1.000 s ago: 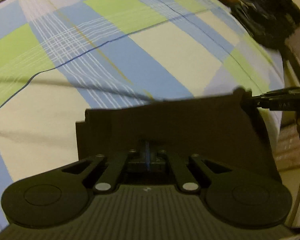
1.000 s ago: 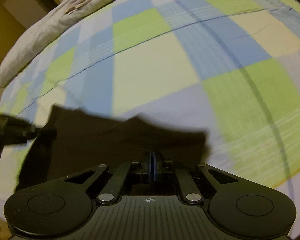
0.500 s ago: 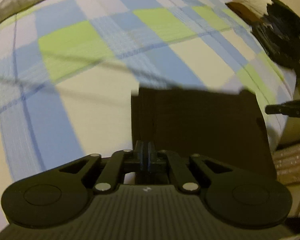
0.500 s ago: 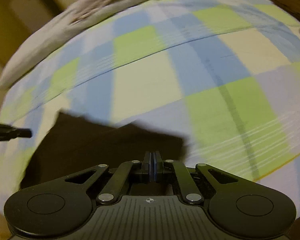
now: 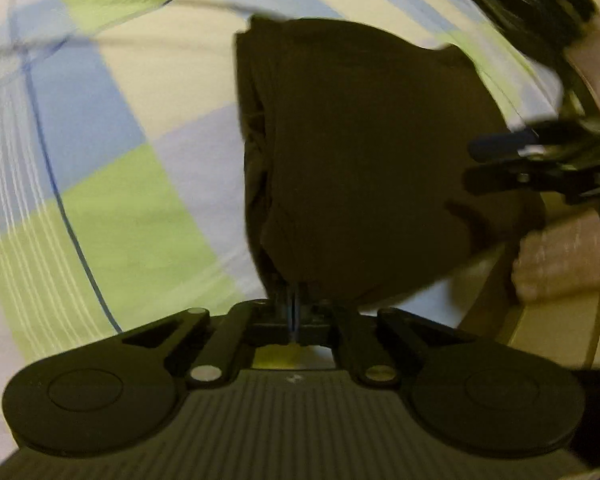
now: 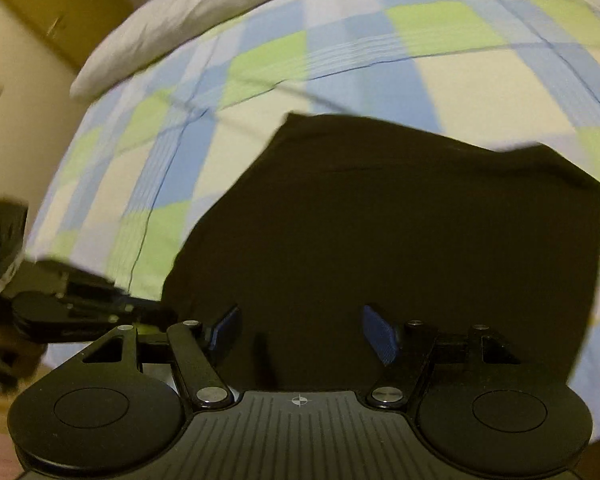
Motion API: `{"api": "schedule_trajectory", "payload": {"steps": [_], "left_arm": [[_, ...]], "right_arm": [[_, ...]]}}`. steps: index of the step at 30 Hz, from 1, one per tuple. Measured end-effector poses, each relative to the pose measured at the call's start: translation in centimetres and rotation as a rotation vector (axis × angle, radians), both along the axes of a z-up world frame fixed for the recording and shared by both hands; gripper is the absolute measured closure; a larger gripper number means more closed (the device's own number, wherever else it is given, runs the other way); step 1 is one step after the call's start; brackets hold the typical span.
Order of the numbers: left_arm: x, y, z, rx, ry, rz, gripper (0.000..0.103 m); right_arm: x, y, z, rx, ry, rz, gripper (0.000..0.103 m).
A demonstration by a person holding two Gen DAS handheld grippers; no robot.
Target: Fold clothes
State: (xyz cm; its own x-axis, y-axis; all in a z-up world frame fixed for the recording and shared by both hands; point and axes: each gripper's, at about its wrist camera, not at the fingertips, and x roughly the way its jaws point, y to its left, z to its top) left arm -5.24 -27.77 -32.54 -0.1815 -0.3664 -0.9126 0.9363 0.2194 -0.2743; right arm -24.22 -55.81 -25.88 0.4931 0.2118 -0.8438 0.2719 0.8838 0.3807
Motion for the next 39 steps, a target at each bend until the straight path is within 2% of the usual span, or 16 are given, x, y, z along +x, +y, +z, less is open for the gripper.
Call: {"api": "schedule_trajectory", "payload": {"steps": [2,5,13,16,18,20,21,22,28,30,32,33,34,36,37,39], "left_arm": [[1.2,0.3,0.2,-0.026,-0.029,-0.043,0.103],[2.3,0.8,0.5,-0.068,-0.007,-0.056,0.103],[0.8,3.4,0.4,-0.056,-0.049,-0.128,0.101],[0.0,4.8,1.8,-0.077,-0.150,-0.176,0.099],[-1.0,5.4,3.0,-0.112,-0.221,-0.230,0.097],[-2.7,5.2,3.7,-0.151,-0.284,-0.310,0.083],[-3.9,4.9,3.7,-0.172,-0.329,-0.358,0.070],[-5.0,4.6,3.8,-0.192,-0.373,-0.406,0.066],[-12.3,1.6,0.6,-0.244,-0.615,-0.715,0.062],[-13.5,0.8,-0.6,-0.250,-0.687,-0.762,0.062],[-14.7,-0.1,-1.9,-0.255,-0.759,-0.809,0.062],[-15.2,-0.7,-2.5,-0.247,-0.795,-0.831,0.062],[-15.5,-1.2,-3.1,-0.238,-0.826,-0.852,0.062],[-16.3,-2.4,-4.0,-0.229,-0.892,-0.889,0.061],[-16.3,-2.8,-4.2,-0.224,-0.918,-0.897,0.062],[-16.0,-3.6,-4.1,-0.211,-0.923,-0.894,0.081]], "right_arm": [[0.6,1.1,-0.4,-0.046,0.029,0.033,0.033],[1.1,2.2,-1.1,-0.084,0.068,0.040,0.033],[-1.2,4.2,-0.9,-0.215,0.128,0.072,0.032],[-3.5,4.7,-0.9,-0.316,0.167,0.088,0.032],[-4.7,5.9,-0.9,-0.409,0.163,0.168,0.032],[-6.0,7.1,-1.0,-0.503,0.158,0.249,0.032],[-6.6,7.7,-1.0,-0.550,0.155,0.290,0.032],[-7.1,8.3,-1.2,-0.591,0.151,0.334,0.032],[-7.6,11.4,-5.7,-0.859,0.082,0.608,0.032],[-7.4,11.3,-7.1,-0.935,0.059,0.634,0.033],[-7.1,10.1,-7.4,-0.935,0.029,0.611,0.033],[-7.0,9.4,-7.4,-0.920,0.015,0.594,0.036],[-6.8,8.8,-7.3,-0.897,0.001,0.578,0.058],[-7.1,8.0,-5.7,-0.862,-0.033,0.550,0.075],[-7.3,7.8,-4.9,-0.856,-0.047,0.537,0.075],[-7.6,7.4,-3.2,-0.852,-0.064,0.517,0.076]]}}
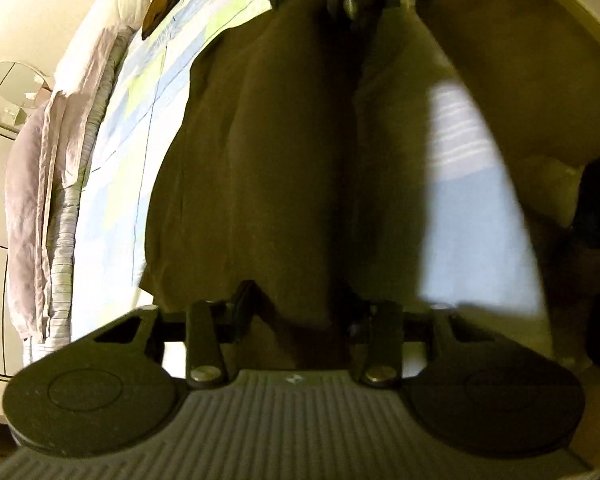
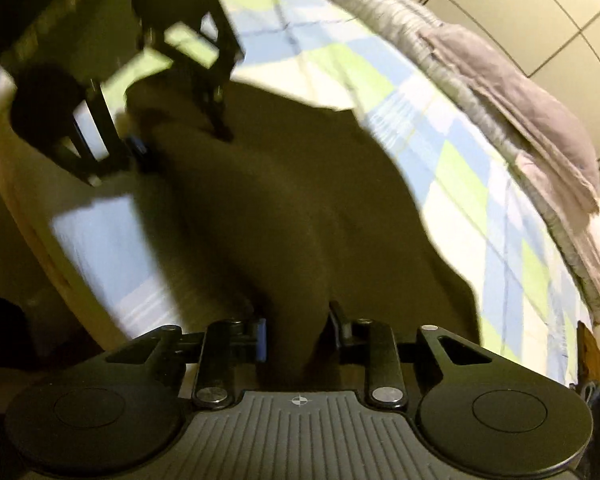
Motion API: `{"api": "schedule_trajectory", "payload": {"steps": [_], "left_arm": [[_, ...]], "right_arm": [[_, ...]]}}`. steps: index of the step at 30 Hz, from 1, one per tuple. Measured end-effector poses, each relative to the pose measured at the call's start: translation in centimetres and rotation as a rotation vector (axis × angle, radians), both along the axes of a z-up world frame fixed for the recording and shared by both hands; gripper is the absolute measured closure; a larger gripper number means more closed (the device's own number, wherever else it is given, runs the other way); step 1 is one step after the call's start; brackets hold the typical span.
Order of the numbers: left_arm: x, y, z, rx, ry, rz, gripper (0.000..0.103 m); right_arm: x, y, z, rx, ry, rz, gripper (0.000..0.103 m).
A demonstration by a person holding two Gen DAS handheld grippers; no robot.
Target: Fold clothes
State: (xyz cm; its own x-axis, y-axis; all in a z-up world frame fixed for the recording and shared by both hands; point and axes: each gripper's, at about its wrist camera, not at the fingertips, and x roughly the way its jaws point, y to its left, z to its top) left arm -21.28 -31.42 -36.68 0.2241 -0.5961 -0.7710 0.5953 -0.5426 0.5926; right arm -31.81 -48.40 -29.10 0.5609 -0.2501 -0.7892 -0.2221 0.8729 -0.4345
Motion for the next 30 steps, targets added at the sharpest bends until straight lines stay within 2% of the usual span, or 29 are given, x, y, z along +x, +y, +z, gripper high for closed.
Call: {"api": "schedule_trajectory", "payload": {"steps": [1,2,5,6,7,8,12,14,15,16,18,24,30], "left_arm": [[0.3,-0.5,0.3,0.010,0.015,0.013,0.089],[0.6,-0.9,0.5,0.019,0.030,0.026,0.091],[1.7,-1.7,1.6,0.033,0.069,0.059,0.093],[2.0,-1.8,2.0,0.036,0.082,0.068,0.093],[2.4,-1.7,2.4,0.038,0.095,0.073,0.093],[2.7,-1.6,2.8,0.041,0.109,0.078,0.093],[3.2,-1.9,3.8,0.056,0.146,0.095,0.093],[3.4,-1.9,4.3,0.069,0.148,0.085,0.093],[3.3,-1.8,4.7,0.073,0.147,0.076,0.094],[3.2,-1.9,5.1,0.074,0.140,0.070,0.094],[3.3,-1.8,6.8,0.079,0.140,0.062,0.094],[4.1,-2.6,14.3,0.083,0.176,0.049,0.094],[5.0,-4.1,20.5,0.057,0.189,0.005,0.094]], "right_arm": [[0.0,0.0,0.5,0.002,-0.003,-0.002,0.075],[0.0,0.2,1.0,0.001,-0.005,0.002,0.075],[-0.4,1.0,0.9,-0.039,-0.020,0.026,0.070],[-0.7,1.2,0.7,-0.056,-0.023,0.034,0.059],[-0.8,1.6,0.2,-0.076,-0.022,0.040,0.042],[-1.0,1.9,-0.5,-0.094,-0.021,0.047,0.036],[-1.1,2.2,-3.8,-0.173,0.029,0.096,0.033],[-0.5,0.5,-4.6,-0.173,0.073,0.024,0.036],[-0.4,-0.2,-3.9,-0.140,0.077,0.007,0.059],[-0.4,-0.8,-3.3,-0.107,0.082,-0.010,0.072],[-0.5,-1.4,-1.1,-0.079,0.079,-0.014,0.078],[0.0,-2.0,7.9,-0.074,0.095,-0.019,0.081],[1.6,-2.9,15.3,-0.038,0.177,-0.067,0.081]]}}
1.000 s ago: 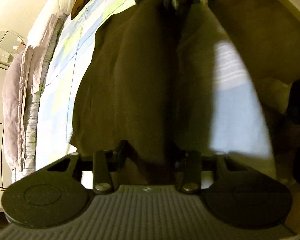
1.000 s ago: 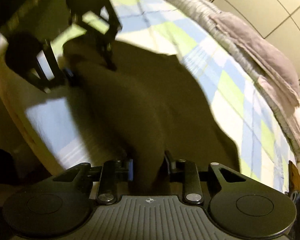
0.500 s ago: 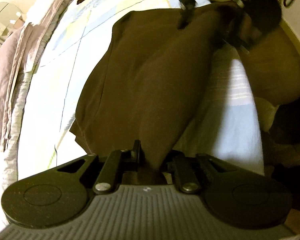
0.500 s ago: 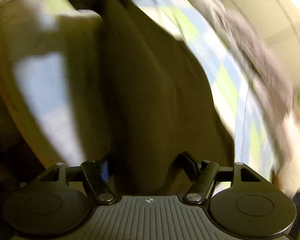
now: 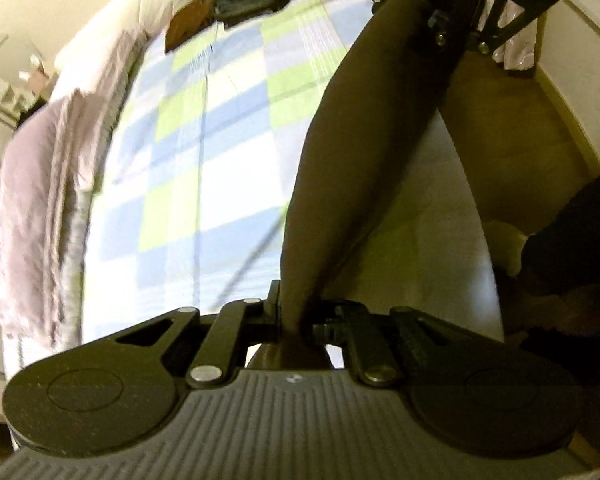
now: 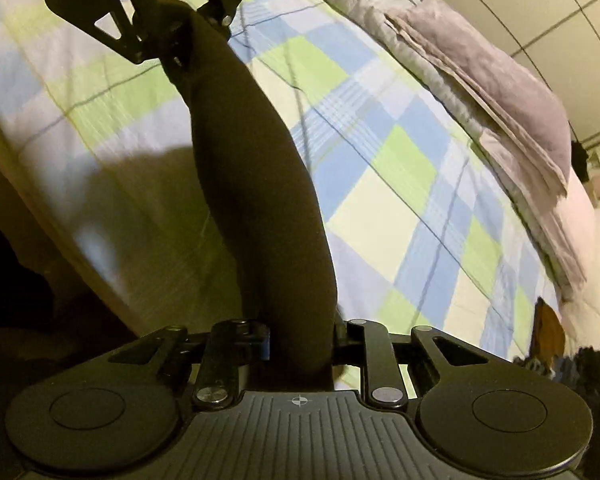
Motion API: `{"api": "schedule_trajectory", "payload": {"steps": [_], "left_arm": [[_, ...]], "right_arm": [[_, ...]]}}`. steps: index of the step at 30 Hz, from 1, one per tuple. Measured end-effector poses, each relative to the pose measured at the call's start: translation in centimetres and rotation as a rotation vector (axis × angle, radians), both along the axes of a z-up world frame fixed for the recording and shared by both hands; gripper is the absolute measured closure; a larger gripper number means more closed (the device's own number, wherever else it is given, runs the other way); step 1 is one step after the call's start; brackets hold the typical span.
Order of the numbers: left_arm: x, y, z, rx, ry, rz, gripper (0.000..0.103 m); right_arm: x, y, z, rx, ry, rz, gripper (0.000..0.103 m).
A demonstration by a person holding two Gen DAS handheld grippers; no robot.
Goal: Fold clothes
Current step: 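Lift the folded sweater with both grippers and carry it toward the clothes stack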
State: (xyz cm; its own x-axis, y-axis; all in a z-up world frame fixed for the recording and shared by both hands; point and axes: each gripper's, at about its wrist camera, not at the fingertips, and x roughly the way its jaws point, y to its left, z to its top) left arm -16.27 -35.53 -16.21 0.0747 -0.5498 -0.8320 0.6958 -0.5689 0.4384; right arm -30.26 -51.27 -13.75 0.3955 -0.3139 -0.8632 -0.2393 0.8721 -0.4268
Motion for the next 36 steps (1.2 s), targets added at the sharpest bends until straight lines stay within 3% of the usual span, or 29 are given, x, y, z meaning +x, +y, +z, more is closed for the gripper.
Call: {"api": "schedule_trajectory", "payload": {"steps": [10,20,29,36], "left_arm": [[0.6,-1.1,5.0,-0.092,-0.016,-0.065,0.094],[-1.8,-3.8,6.0,-0.124,-0.027,-0.146,0.094],[-7.9,-9.1,5.5,-0.101,-0.051,-0.135,0.094],[-15.7,-15.9,6.7,-0.106,-0.052,-0.090,0.094]], "right_arm": [[-0.1,0.8,6.8,-0.056,-0.048,-0.080,0.081],[-1.3,-0.5,9.0,-0.097,-0.070,-0.172,0.081],[-5.6,-5.4,8.8,-0.064,-0.082,-0.181,0.081],[-12.0,-13.6,10.2,-0.043,-0.108,-0.165,0.081]]}}
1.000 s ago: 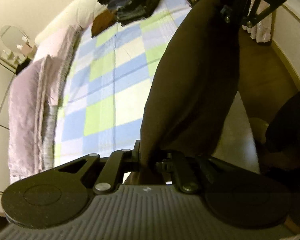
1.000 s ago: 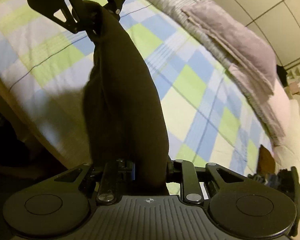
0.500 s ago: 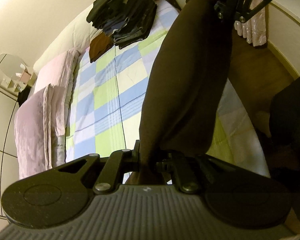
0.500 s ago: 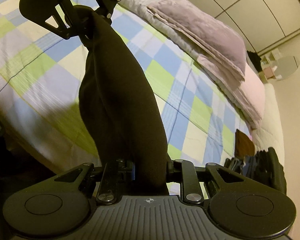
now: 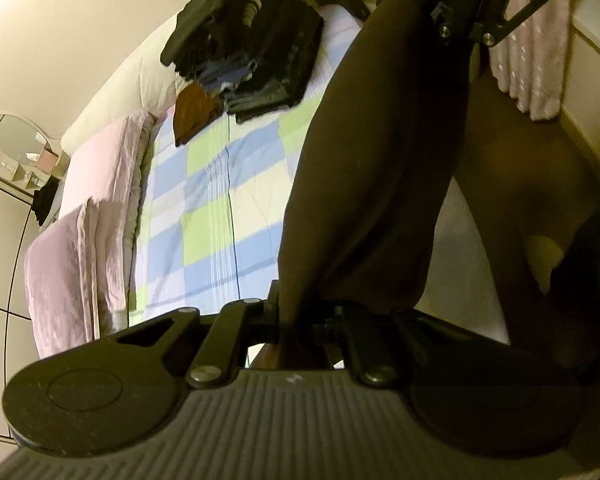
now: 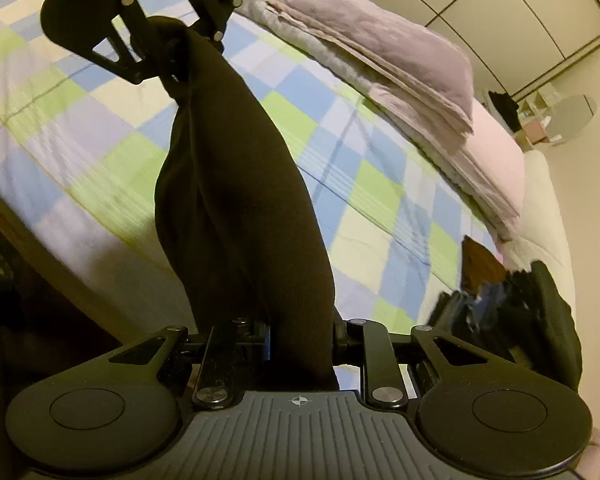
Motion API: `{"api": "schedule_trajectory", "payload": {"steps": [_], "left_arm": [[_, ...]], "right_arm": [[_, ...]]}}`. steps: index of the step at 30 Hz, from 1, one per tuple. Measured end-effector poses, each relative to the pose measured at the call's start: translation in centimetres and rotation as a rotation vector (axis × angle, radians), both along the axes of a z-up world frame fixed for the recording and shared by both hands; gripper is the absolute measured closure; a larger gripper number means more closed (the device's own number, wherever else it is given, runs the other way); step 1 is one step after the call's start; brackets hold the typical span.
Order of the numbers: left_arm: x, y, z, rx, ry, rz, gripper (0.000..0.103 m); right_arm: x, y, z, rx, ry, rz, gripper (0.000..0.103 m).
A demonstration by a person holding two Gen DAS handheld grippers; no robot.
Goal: Fold clothes
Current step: 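Lift the folded sweater with both grippers and carry it toward the clothes stack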
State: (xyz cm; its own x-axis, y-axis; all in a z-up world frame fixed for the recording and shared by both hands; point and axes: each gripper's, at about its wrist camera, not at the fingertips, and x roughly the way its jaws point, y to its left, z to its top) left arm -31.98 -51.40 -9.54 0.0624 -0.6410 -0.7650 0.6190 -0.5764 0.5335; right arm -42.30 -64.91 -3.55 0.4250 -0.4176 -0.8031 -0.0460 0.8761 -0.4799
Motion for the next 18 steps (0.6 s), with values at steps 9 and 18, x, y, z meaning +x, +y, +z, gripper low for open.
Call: {"api": "schedule_trajectory", "payload": {"steps": [9,18], "left_arm": [[-8.4,-7.5,1.3,-0.014,0.010,-0.013,0.094],[-11.6,-14.2,2.0,-0.035,-0.002,-0.131,0.094]], "right_arm": [[-7.9,-9.8,2.3,-0.022,-0.004,-0.010,0.081],[-11.7,-15.8,3.7,-0.022,-0.010,-0.085,0.081]]}}
